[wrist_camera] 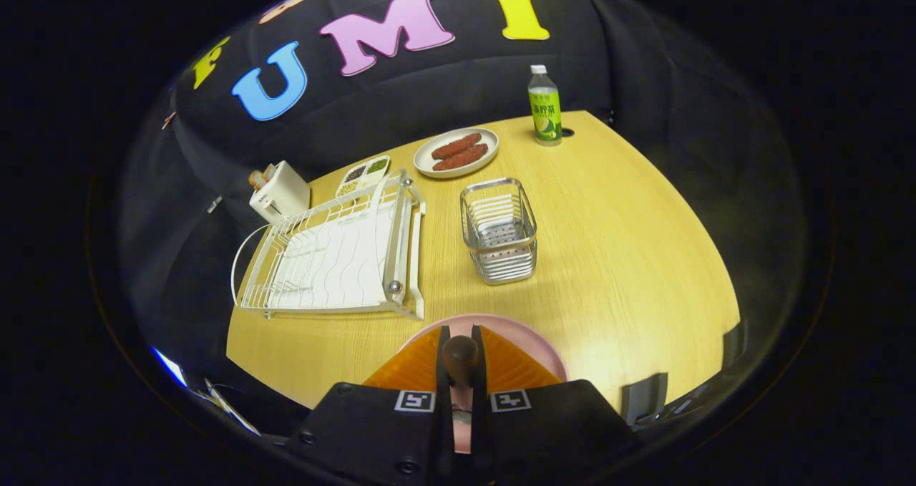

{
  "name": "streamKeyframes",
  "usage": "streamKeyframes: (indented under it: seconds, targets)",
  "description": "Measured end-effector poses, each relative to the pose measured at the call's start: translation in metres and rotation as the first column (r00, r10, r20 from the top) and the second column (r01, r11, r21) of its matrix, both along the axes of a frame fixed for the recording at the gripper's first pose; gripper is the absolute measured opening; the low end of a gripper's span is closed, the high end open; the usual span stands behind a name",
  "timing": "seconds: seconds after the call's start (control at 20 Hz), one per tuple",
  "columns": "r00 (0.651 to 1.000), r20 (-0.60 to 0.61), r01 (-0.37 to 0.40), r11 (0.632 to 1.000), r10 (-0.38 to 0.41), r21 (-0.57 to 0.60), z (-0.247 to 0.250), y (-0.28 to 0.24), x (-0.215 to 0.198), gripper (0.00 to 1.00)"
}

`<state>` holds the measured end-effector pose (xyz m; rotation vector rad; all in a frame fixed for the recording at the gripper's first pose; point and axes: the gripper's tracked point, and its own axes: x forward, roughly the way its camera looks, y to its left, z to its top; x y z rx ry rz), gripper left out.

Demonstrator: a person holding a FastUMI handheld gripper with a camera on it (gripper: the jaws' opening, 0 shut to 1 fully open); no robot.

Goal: Take the plate from the dish rack, then take the spoon from the basket and place it into the plate.

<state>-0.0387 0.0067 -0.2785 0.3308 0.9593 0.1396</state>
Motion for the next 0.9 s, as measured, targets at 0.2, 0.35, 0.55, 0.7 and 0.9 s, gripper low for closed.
streamKeyframes:
  seconds: [0.2,0.35,0.55,0.7,0.9]
  targets:
    - [0.999,-0.032,-0.003,1.000,0.003,-0.011,-0.016,0.015,-0.012,0.13]
    - [0.999,-0.034,0.022,1.000,-0.022,0.000,-0.019,0.019,-0.010,0.13]
    - [0.996,-0.047,0.079,0.997,-0.079,-0.003,-0.029,0.015,0.002,0.13]
    - [0.993,-0.042,0.107,0.994,-0.108,-0.038,-0.037,0.007,0.010,0.16]
    - [0.993,-0.007,0.117,0.992,-0.118,-0.055,-0.033,0.006,0.012,0.27]
